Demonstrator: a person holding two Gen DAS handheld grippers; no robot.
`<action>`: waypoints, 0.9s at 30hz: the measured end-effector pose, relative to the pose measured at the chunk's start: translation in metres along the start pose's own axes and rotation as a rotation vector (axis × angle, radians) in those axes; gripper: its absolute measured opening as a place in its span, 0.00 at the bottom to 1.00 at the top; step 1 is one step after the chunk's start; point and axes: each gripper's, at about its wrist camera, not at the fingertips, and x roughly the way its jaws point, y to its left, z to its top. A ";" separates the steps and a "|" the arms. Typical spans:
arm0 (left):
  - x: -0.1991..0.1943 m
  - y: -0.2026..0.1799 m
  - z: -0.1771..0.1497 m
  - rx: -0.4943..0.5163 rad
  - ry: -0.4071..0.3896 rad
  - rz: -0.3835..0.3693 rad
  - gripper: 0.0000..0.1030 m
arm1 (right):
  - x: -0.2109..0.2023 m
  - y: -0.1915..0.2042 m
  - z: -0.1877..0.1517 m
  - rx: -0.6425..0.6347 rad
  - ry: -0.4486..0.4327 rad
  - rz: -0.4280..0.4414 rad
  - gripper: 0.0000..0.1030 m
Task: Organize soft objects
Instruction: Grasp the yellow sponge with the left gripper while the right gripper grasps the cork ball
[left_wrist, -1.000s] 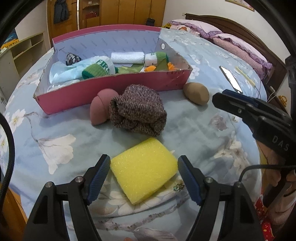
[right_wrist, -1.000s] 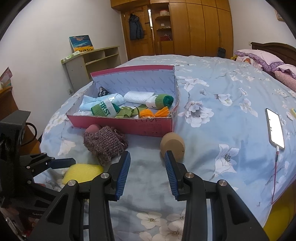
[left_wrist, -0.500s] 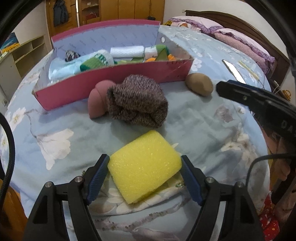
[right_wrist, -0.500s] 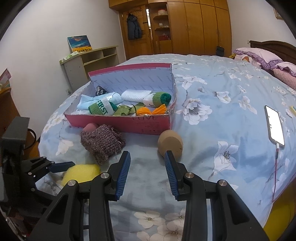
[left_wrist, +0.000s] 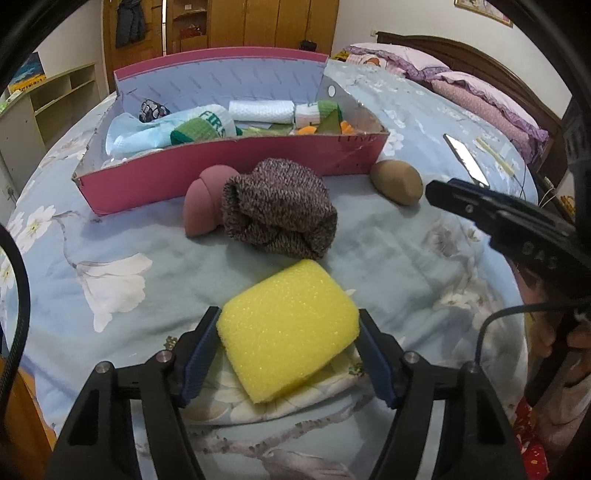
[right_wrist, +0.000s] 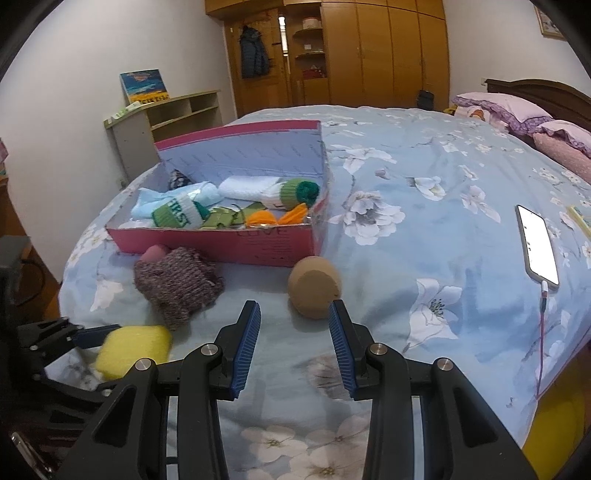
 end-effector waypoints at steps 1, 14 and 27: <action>-0.001 0.001 0.000 -0.004 -0.003 -0.002 0.71 | 0.002 -0.002 0.000 0.001 0.001 -0.010 0.38; -0.014 0.007 0.005 -0.025 -0.044 0.007 0.71 | 0.038 -0.008 0.016 -0.018 0.041 -0.035 0.38; -0.015 0.009 0.005 -0.030 -0.051 0.014 0.71 | 0.052 -0.008 0.017 -0.027 0.037 -0.044 0.34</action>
